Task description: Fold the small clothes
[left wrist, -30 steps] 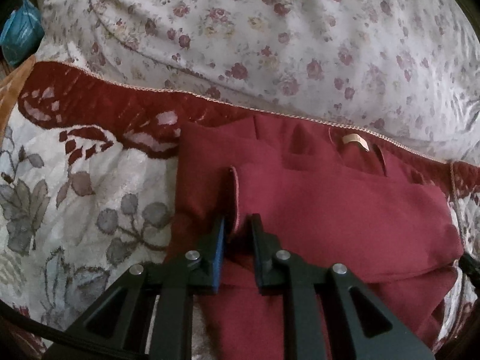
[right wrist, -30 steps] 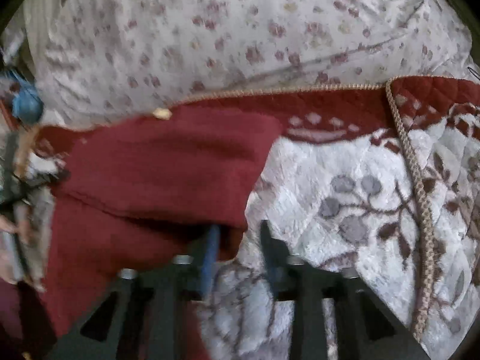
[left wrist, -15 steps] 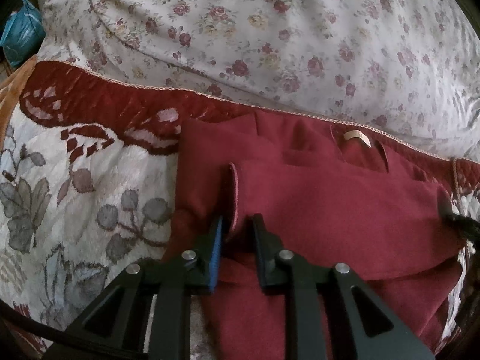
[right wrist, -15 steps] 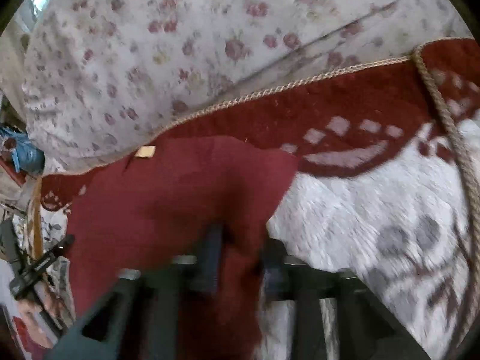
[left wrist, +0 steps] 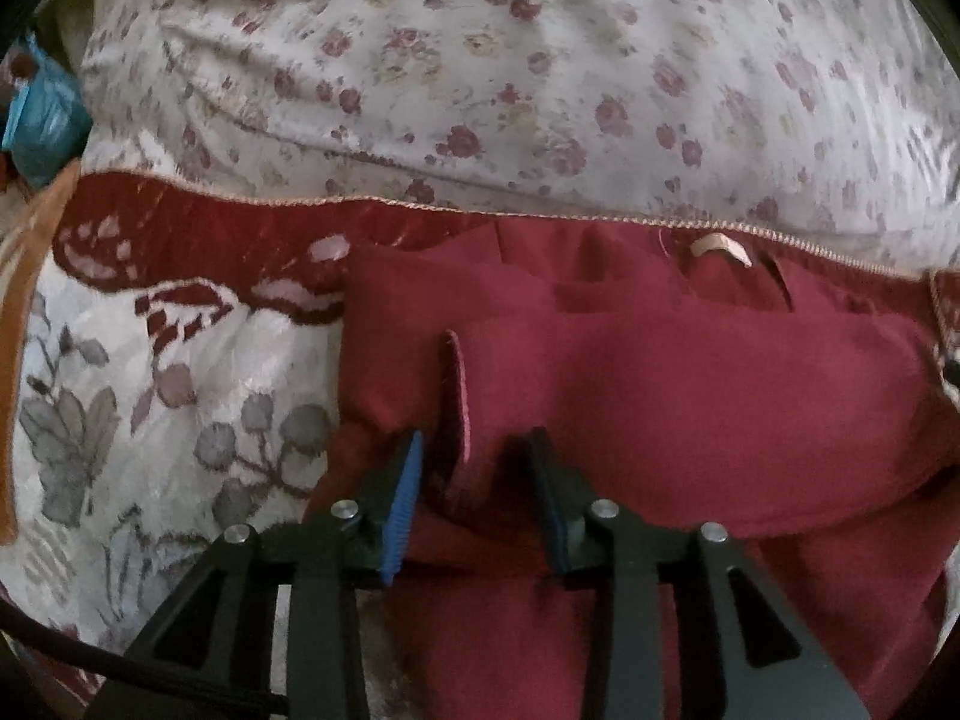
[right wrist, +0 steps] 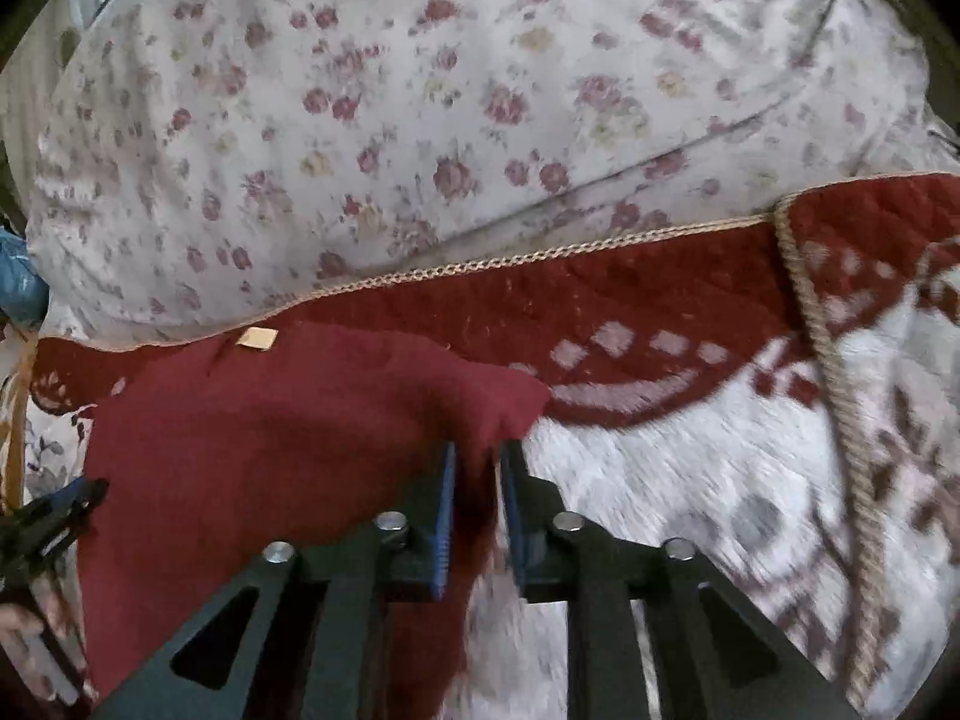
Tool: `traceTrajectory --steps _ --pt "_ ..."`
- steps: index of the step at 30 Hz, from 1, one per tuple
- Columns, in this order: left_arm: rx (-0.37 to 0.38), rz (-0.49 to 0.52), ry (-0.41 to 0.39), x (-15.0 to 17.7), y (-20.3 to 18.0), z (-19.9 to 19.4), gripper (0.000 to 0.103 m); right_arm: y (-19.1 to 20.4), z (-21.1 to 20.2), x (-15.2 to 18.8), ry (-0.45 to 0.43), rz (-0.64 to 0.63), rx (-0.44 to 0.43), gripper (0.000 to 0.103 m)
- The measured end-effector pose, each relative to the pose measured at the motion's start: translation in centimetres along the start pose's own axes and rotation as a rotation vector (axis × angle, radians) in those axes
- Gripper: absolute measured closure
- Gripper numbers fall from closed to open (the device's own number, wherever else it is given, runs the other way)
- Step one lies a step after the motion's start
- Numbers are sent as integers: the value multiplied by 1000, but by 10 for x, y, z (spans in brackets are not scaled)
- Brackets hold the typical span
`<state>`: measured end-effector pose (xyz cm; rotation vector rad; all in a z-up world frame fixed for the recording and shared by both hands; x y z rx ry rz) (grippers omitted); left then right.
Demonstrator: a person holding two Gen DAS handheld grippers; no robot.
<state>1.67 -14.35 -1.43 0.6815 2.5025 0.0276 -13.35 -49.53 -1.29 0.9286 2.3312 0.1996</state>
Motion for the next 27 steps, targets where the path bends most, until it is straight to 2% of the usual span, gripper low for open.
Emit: traceTrajectory --steps 1,3,5,6,9,11,13,15,19,27 --pt "10 -14 -1 0 2 -1 65 2 -10 3 -12 -13 -9 67" --pt "29 -35 -4 0 2 -4 59 10 -25 13 -26 -40 -37 57" --pt "54 -43 -9 2 0 -7 49 23 -26 32 5 -89 -61 57" --pt "55 -42 -12 3 -2 -9 44 26 -22 39 17 -115 -45 57" --pt "41 -16 -28 9 -9 -15 37 17 6 58 46 -178 111 57" --pt "24 2 -35 13 -11 -21 37 14 6 58 35 -135 80 56" --pt "12 12 -40 18 -12 -31 30 11 -9 56 41 -86 46 54" --pt "5 9 -38 25 -11 -39 28 11 -34 58 22 -73 -4 54" --pt "-15 -5 -51 42 -9 -61 28 4 -79 72 11 -100 -51 37" --pt "-17 -3 -69 85 -14 -99 28 -13 -131 132 76 -170 -99 31"
Point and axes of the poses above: each gripper's, at about its wrist camera, not at the fingertips, and z roughly the way its jaws point, y to its left, x to its underside, the point moved 6 cm from there along z, roughly the way its jaws point, and after that the axes turned 13 degrees about z, right-handed, at the moved point
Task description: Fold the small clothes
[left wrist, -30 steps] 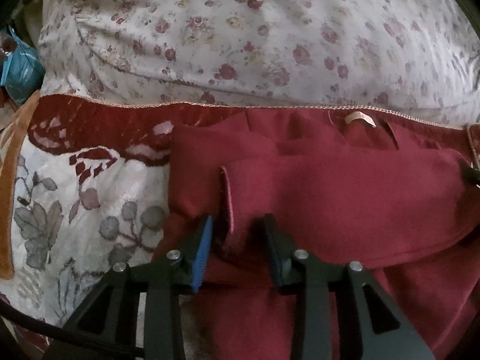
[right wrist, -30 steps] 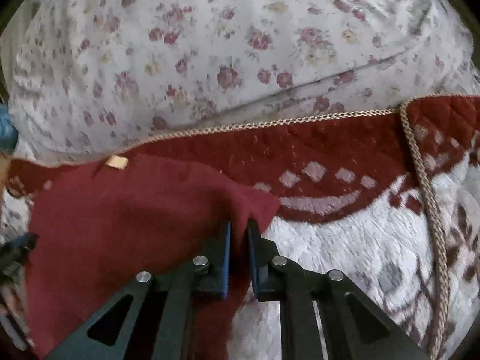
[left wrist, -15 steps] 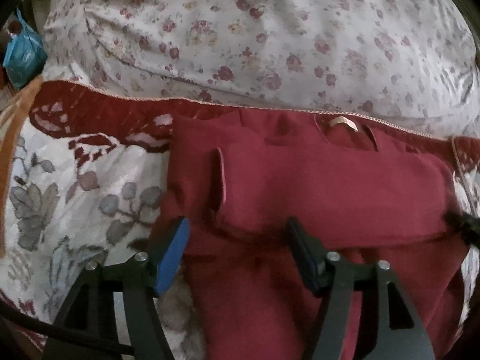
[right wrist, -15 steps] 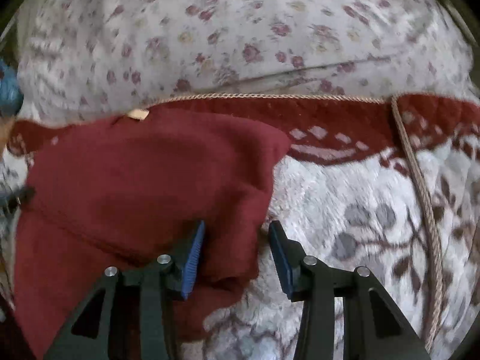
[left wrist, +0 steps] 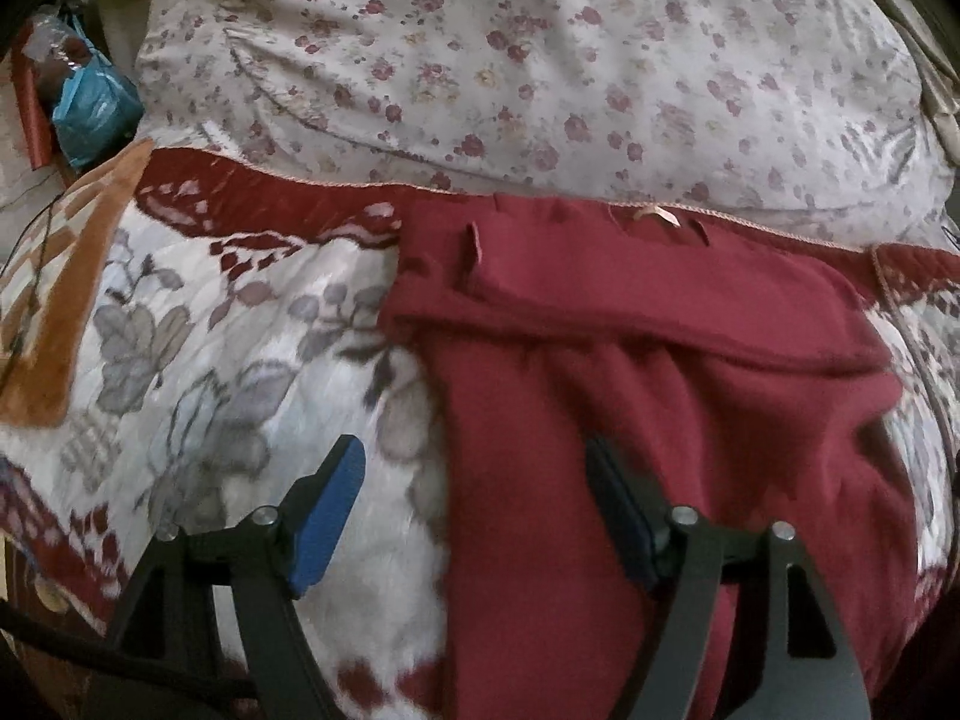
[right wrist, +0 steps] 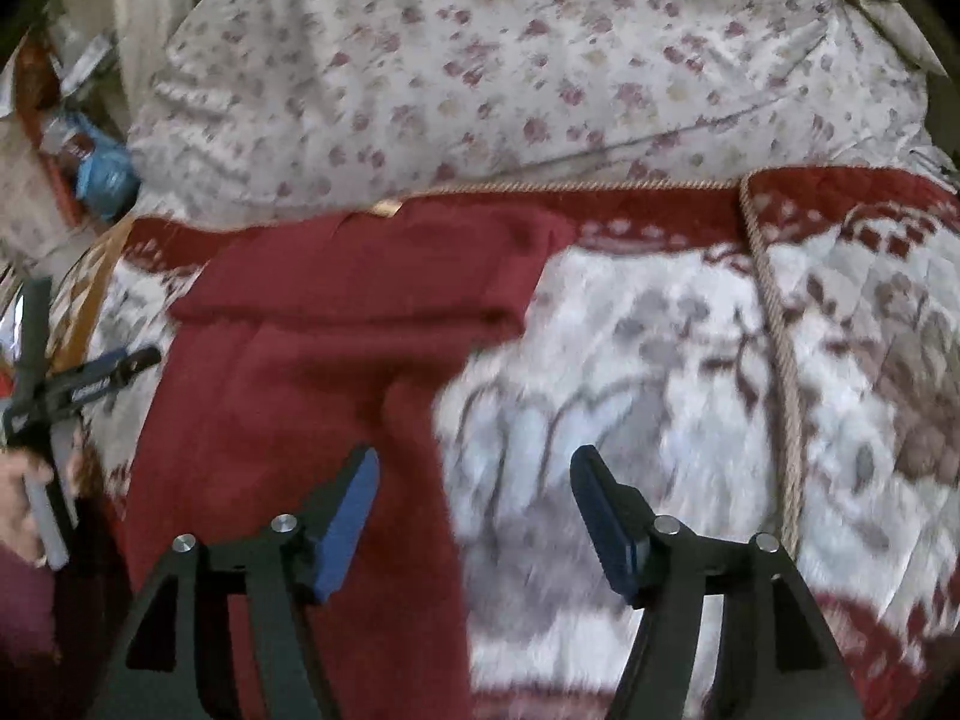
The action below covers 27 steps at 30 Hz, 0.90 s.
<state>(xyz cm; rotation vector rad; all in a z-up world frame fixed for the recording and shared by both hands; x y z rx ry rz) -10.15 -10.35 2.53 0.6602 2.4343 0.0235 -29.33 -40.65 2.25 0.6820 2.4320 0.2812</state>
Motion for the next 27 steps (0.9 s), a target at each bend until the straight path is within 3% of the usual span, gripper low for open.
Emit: traceTrajectory --steps 9,19,27 --pt "57 -20 18 54 1 -40 28 -7 -1 61 75 24 -21 26" --pt "129 -38 82 126 -6 -62 28 -13 -7 104 142 -7 -22 19" --pt "161 5 114 139 -25 -55 28 -18 0 124 177 -7 -25 19"
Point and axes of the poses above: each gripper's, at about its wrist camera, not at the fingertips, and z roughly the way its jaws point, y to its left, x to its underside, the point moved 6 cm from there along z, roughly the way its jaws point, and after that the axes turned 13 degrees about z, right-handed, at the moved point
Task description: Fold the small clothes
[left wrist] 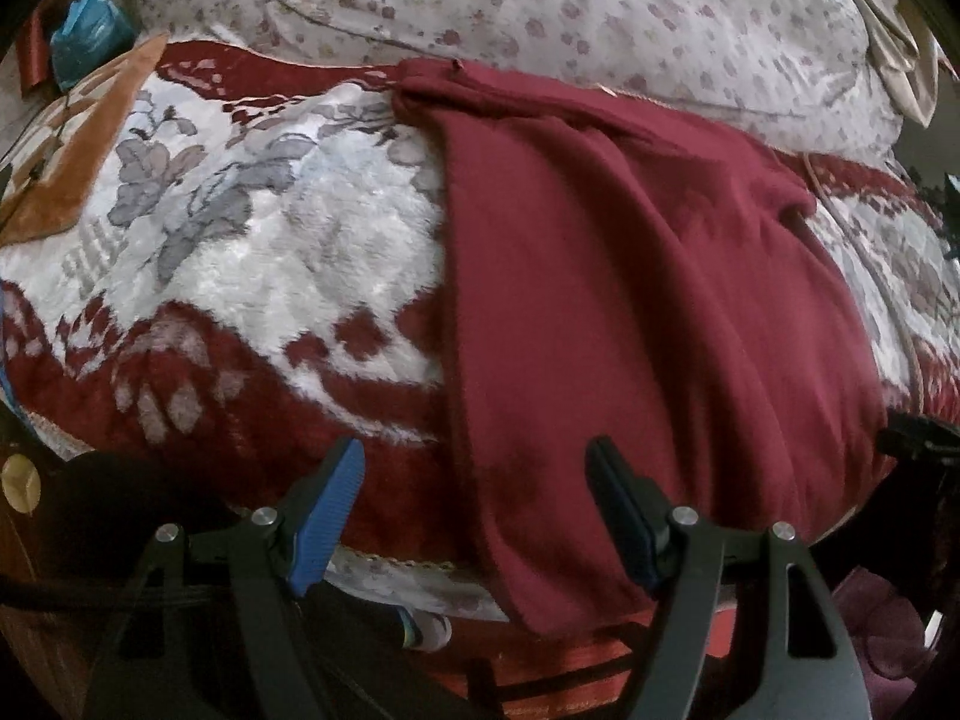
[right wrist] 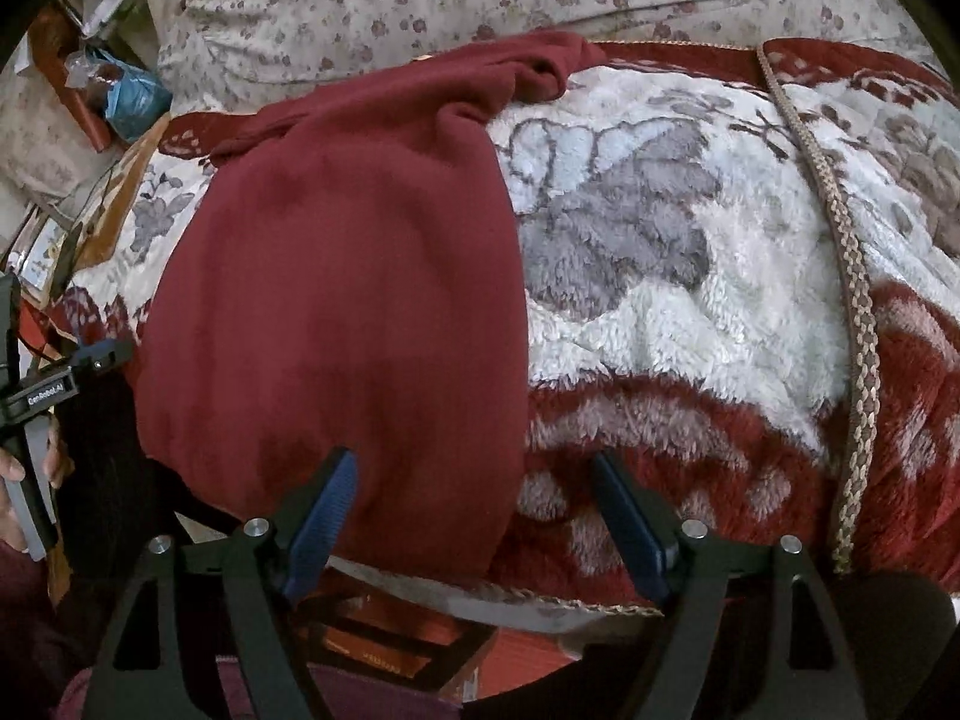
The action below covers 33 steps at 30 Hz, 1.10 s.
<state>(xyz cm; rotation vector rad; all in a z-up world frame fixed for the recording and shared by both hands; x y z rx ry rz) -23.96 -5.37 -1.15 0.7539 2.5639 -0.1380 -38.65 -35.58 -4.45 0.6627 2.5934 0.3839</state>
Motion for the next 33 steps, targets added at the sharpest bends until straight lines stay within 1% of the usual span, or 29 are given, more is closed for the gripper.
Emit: traceTrajectory --steps 3,4,5,7,8,9,11,13,14,16,17,18,20,21,22,23,24,25,26,27,30,31,33 --pt "35 0 22 3 -6 8 28 0 0 0 -2 6 -5 19" --pt "47 -5 35 5 -7 12 28 1 0 0 -3 4 -8 22" --pt "53 -11 48 6 -6 16 28 3 0 1 -2 -2 -12 27" --pt "66 -29 75 10 -4 22 28 9 -1 2 15 -24 -42 61" --pt "74 -38 77 12 -4 24 28 12 -1 4 28 -31 -62 63" --pt "78 -43 74 13 -3 24 28 16 -1 5 33 -50 -72 63" --pt "79 -44 75 14 -4 24 28 18 1 6 35 -69 -62 63" --pt "78 -38 86 13 -6 25 28 16 6 5 50 -40 -79 60" --pt "81 -33 91 13 -8 25 28 14 8 3 56 -20 -90 57" --pt "94 -21 104 16 -14 25 28 14 11 2 70 8 -130 41" --pt "105 -17 112 16 -15 25 28 16 12 2 71 8 -142 39" --pt "117 -19 117 18 -18 25 28 18 12 2 68 -7 -136 38" --pt "155 -40 127 21 -22 27 37 23 15 4 60 -42 -119 39" --pt "144 -48 125 22 -22 28 40 23 15 2 41 -42 -114 51" --pt "129 -46 118 22 -24 27 43 21 15 0 24 -29 -102 75" --pt "120 -39 115 23 -25 26 48 18 15 -2 19 -8 -101 83" --pt "111 -31 109 22 -26 23 62 19 15 -3 23 6 -129 88" --pt "118 -30 98 21 -26 20 85 20 13 -3 22 4 -132 89" --pt "147 -38 88 19 -26 16 92 23 10 -2 17 -12 -127 90" --pt "163 -46 81 17 -26 11 91 28 6 1 14 -34 -129 90" --pt "147 -9 42 13 -22 -10 92 41 -11 9 22 -70 -161 91" --pt "146 8 19 13 -21 -22 92 44 -17 13 25 -82 -169 91" --pt "135 27 -12 14 -15 -38 92 49 -30 23 35 -119 -171 91"
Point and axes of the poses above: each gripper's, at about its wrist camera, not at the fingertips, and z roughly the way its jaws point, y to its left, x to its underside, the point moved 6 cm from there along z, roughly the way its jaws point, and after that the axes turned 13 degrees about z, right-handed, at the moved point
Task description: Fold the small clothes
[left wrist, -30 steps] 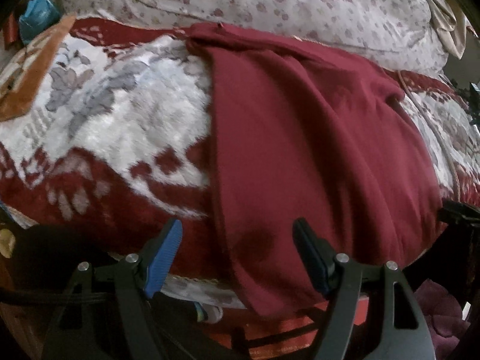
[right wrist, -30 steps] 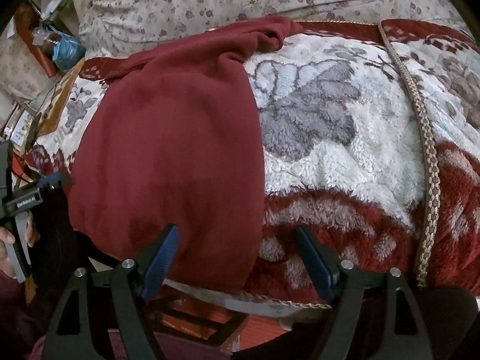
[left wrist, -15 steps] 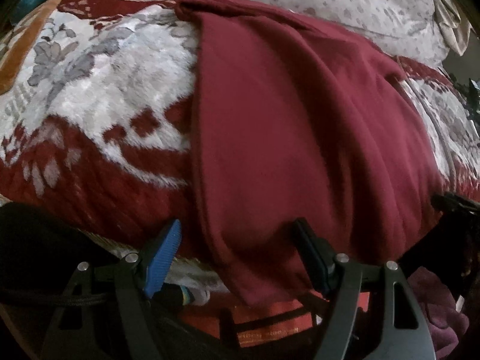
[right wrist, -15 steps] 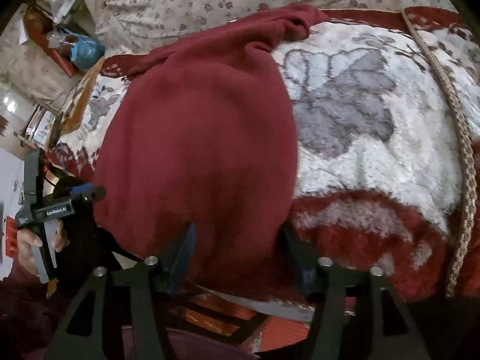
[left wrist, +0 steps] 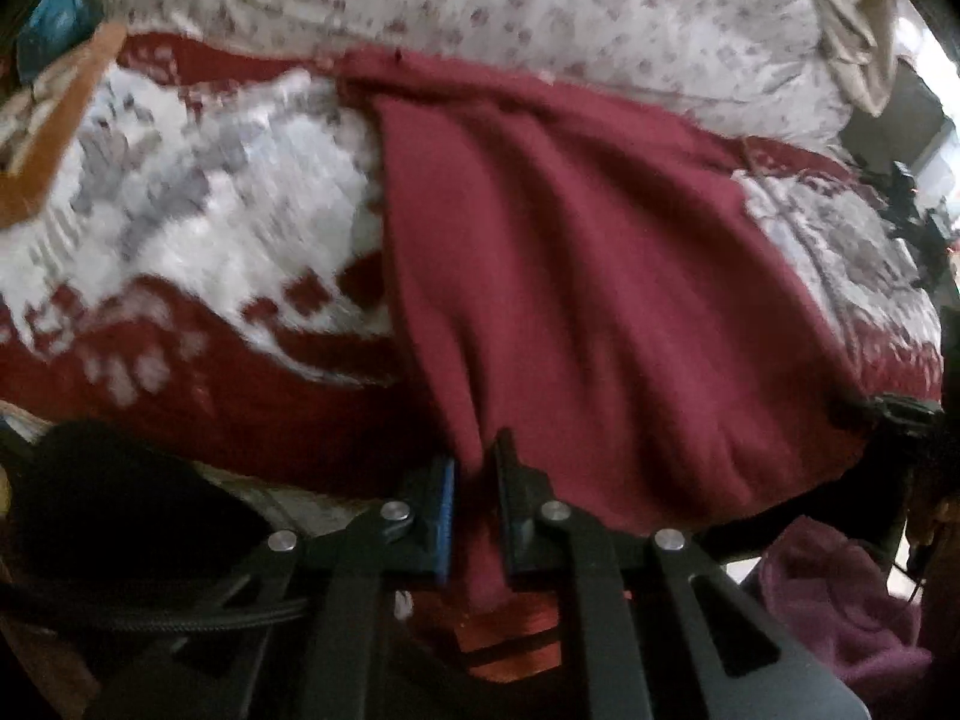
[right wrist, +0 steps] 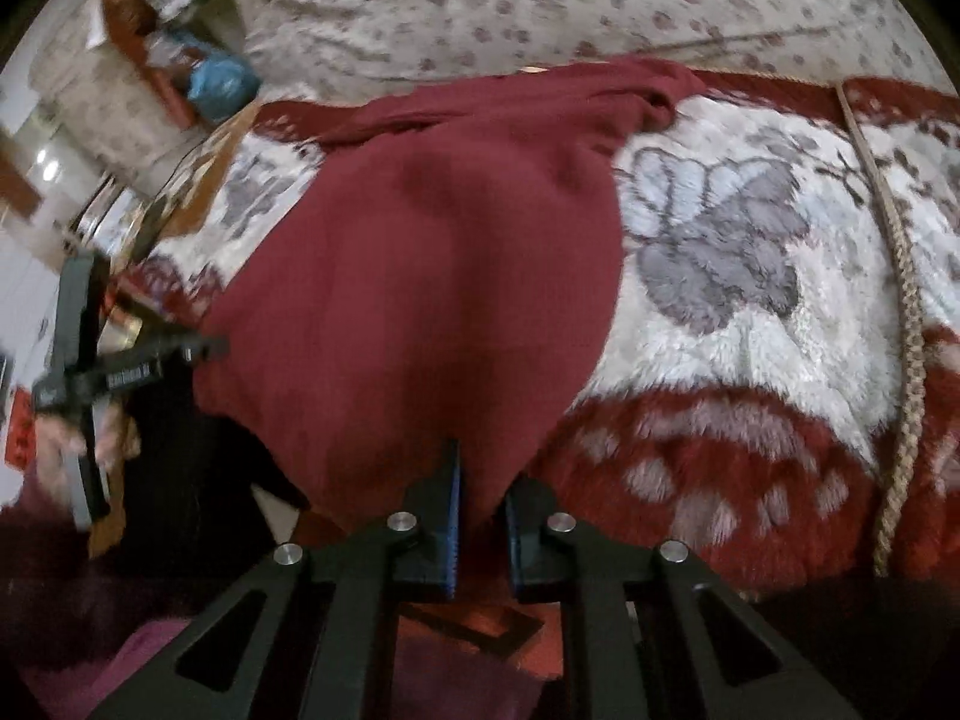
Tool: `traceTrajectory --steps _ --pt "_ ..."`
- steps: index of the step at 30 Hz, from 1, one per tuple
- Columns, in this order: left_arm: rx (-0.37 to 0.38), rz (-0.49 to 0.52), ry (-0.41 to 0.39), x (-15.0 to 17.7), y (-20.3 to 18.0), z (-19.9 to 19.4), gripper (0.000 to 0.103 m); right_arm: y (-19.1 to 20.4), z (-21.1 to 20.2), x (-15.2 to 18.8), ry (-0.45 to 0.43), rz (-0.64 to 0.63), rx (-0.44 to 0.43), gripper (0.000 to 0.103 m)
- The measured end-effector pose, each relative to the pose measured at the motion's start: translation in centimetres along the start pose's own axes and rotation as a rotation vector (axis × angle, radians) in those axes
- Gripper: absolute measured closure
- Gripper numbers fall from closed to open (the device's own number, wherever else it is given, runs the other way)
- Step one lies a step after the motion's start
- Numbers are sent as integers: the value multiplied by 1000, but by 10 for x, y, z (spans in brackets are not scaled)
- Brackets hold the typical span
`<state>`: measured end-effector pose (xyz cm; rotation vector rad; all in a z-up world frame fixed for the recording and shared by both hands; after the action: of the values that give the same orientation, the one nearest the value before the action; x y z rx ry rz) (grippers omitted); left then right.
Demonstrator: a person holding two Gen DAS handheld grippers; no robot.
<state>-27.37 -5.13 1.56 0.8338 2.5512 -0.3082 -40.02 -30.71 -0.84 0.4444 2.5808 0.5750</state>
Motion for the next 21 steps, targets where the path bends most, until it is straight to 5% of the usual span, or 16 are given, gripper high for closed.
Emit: traceTrajectory --steps 5,11,21 --pt "-6 -49 21 13 16 1 92 3 7 30 79 -13 -8 92" --pt "25 -71 13 7 17 1 92 0 16 21 94 33 -57 92" --pt "85 -95 -171 -88 41 -28 92 17 -26 -84 -123 71 -223 92"
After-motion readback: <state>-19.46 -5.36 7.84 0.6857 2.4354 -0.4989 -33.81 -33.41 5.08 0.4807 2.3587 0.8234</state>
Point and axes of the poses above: each gripper's, at about its wrist camera, not at the fingertips, and z roughly the way its jaws point, y to its left, x to its underside, the point moved 6 cm from there along z, roughly the way its jaws point, and after that the axes turned 13 degrees about z, right-handed, at the moved point
